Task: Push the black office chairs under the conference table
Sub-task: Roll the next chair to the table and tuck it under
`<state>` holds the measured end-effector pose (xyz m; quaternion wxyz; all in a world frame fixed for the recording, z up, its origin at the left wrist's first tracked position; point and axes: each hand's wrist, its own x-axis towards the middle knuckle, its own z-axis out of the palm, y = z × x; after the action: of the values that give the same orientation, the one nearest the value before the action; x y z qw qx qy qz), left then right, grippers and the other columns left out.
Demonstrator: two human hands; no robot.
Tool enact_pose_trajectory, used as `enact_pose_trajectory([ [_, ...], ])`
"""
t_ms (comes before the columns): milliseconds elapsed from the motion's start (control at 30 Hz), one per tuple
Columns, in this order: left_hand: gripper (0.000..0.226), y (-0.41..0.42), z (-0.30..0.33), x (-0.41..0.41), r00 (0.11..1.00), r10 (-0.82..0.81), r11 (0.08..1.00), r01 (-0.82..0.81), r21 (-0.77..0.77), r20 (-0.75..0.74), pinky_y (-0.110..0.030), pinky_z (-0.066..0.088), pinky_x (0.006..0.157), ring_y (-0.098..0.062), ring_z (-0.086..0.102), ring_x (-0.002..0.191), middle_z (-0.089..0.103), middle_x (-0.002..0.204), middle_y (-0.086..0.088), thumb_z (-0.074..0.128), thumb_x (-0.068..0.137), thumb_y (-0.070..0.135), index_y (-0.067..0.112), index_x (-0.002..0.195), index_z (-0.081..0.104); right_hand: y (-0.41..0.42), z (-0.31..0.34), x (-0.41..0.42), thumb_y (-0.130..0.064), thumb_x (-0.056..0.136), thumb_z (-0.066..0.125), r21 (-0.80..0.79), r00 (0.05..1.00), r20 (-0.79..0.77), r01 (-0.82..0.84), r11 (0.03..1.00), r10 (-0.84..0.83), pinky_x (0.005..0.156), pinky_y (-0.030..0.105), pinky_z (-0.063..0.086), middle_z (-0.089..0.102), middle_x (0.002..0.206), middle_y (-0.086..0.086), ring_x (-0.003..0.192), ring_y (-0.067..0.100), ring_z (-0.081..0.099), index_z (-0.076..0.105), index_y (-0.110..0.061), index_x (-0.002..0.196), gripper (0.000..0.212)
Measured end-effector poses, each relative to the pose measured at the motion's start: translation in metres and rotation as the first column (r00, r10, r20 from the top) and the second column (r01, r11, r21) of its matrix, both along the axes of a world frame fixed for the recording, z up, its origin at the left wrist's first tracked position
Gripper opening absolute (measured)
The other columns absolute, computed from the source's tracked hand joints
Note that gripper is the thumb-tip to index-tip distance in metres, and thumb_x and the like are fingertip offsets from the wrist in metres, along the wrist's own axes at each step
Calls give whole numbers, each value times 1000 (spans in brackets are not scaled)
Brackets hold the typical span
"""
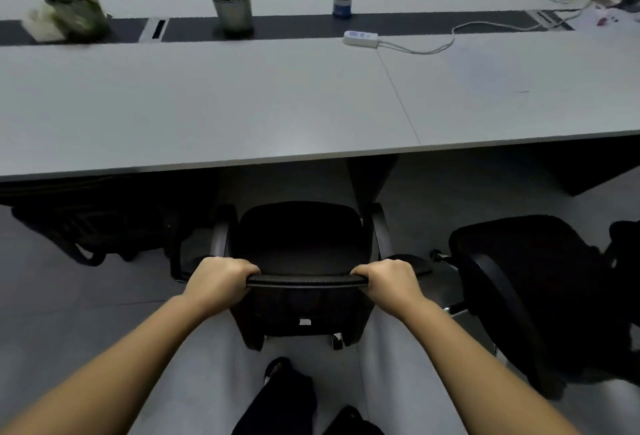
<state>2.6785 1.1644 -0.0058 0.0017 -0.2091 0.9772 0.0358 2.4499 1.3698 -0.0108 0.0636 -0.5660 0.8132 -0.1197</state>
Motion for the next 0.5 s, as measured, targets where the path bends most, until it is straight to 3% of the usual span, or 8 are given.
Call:
enact_pose_trajectory([
  [100, 13, -26, 4, -13, 1000, 25, 1000, -25, -7, 15, -21, 37, 41, -18, 64, 50, 70, 62, 8, 72, 64, 15, 28, 66, 68, -25, -3, -12, -27, 76, 62, 24, 1000, -7, -20, 1000, 20, 46, 27, 43, 69, 58, -2, 52, 21, 62, 70, -27, 79, 9],
  [233, 14, -54, 6, -33, 999, 32, 999, -32, -8, -32, -19, 42, 41, -17, 67, 51, 73, 65, 10, 60, 63, 23, 31, 67, 72, -58, -4, -34, -26, 76, 64, 9, 998, -25, -57, 998, 57, 45, 28, 44, 69, 58, -1, 52, 22, 63, 70, -26, 78, 6],
  [367, 16, -82, -3, -53, 998, 57, 998, -57, 3, -26, -21, 39, 39, -18, 66, 50, 72, 63, 8, 56, 64, 23, 28, 66, 70, -98, 0, -65, -24, 69, 74, 7, 995, -71, -70, 998, 71, 45, 24, 37, 69, 55, -1, 51, 24, 63, 72, -29, 76, 8],
  [500, 12, -111, -4, -78, 998, 62, 998, -62, 2, -12, -21, 32, 39, -19, 65, 50, 70, 61, 6, 60, 64, 18, 25, 67, 69, -135, 9, -92, -28, 84, 59, 165, 990, -41, -125, 978, 133, 57, 26, 32, 73, 79, 3, 77, 27, 66, 69, -29, 96, 16],
])
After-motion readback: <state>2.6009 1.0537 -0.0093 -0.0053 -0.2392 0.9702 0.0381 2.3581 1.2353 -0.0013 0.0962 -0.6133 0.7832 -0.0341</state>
